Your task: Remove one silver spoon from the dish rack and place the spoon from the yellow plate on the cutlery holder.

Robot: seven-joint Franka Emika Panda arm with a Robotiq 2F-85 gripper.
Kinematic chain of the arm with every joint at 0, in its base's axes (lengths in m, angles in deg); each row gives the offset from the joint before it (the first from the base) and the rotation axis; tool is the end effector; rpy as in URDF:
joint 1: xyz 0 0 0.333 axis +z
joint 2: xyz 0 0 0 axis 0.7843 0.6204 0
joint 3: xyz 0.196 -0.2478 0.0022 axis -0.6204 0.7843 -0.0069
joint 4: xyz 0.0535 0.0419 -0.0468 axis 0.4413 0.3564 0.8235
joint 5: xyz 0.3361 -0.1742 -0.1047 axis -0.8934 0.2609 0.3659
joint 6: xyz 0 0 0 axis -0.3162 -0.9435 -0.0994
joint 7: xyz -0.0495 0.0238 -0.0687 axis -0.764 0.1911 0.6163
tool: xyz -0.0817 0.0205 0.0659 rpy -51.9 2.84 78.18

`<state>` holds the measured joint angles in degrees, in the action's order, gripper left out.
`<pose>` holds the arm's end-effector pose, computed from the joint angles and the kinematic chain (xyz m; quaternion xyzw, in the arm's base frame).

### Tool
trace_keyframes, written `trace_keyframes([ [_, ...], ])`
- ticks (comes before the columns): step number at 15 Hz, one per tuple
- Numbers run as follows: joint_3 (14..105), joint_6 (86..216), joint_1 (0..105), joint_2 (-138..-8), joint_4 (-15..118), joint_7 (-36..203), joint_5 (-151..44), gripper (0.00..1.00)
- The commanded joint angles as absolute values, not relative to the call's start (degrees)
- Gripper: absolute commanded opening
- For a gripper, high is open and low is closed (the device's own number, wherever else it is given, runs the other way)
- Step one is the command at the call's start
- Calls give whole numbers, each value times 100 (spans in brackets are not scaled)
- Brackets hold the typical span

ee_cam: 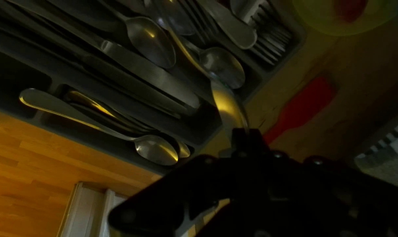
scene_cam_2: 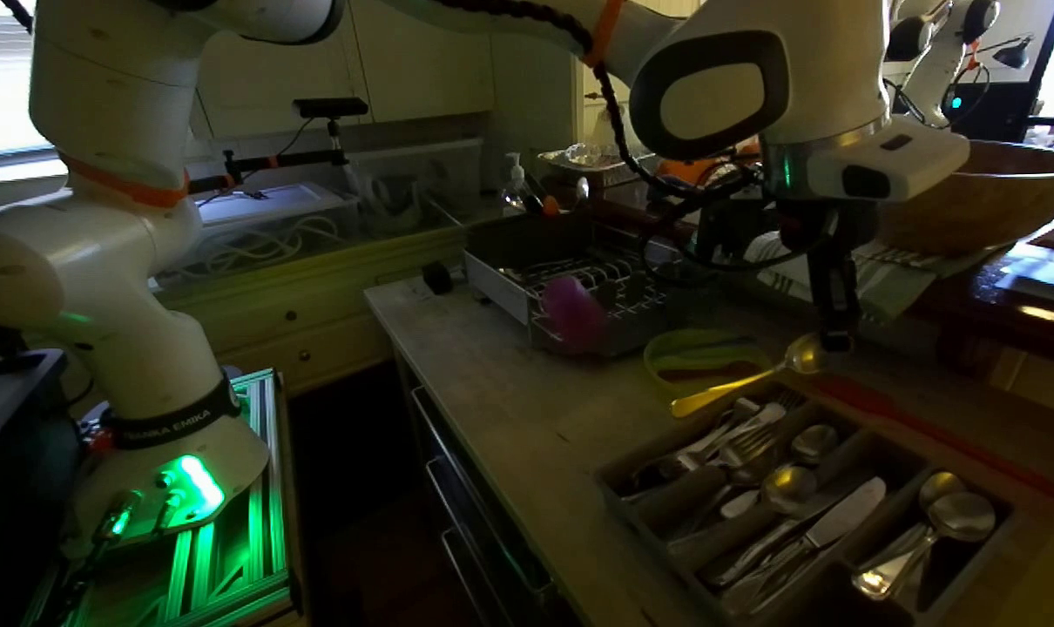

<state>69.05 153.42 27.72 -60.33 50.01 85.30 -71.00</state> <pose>0.5835 -0.4124 0.3777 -0.8936 0.4195 -0.1597 0.0045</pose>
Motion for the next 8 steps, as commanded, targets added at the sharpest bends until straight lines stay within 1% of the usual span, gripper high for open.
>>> trace_keyframes([
  [1,6813,15043,2812,-6358,5254,8298,-7040,1],
  [8,6649,15253,3175,-7175,6306,7891,-7003,1],
])
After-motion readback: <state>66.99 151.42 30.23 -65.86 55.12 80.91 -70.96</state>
